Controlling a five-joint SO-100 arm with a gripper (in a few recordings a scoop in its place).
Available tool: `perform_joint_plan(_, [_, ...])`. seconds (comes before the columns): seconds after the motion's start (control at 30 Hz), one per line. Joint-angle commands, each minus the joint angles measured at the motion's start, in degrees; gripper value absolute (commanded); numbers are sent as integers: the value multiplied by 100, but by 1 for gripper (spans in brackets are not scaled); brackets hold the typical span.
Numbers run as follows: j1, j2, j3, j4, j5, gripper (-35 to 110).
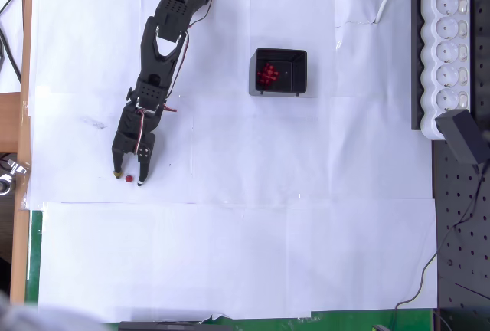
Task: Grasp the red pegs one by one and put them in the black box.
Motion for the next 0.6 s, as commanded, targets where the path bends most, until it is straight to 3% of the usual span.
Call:
perform_joint_plan(0.0, [0,88,53,-105,-35,19])
perform_joint_plan(0.57, [26,9,-18,-44,-18,0])
